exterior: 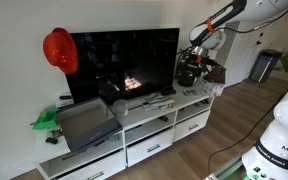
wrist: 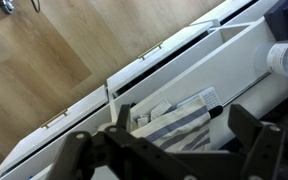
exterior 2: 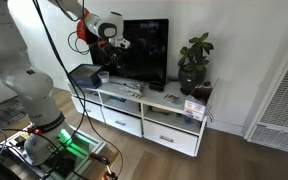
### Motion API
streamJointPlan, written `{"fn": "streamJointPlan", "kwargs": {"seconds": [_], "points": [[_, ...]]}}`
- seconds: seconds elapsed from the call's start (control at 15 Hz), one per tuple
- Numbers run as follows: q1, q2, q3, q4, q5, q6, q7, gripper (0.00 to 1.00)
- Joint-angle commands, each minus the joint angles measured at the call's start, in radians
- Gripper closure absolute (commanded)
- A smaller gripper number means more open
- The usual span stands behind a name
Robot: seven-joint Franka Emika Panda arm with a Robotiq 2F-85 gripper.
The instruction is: Move the striped towel to the right
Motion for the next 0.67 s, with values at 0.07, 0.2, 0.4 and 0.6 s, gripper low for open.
{"fn": "streamJointPlan", "kwargs": {"seconds": [0.07,0.2,0.4,0.6], "points": [[-0.014,0.117,0.004,0.006,0.129,0.189,-0.225,0.0],[-0.028,0.173,0.019,0.01,0.203,0.254,-0.337,0.0],[-0.035,0.177,0.027,0.001,0.203,0.266,-0.346,0.0],[-0.051,0.218,0.04,0.007,0.241,0.292,-0.415,0.0]]}}
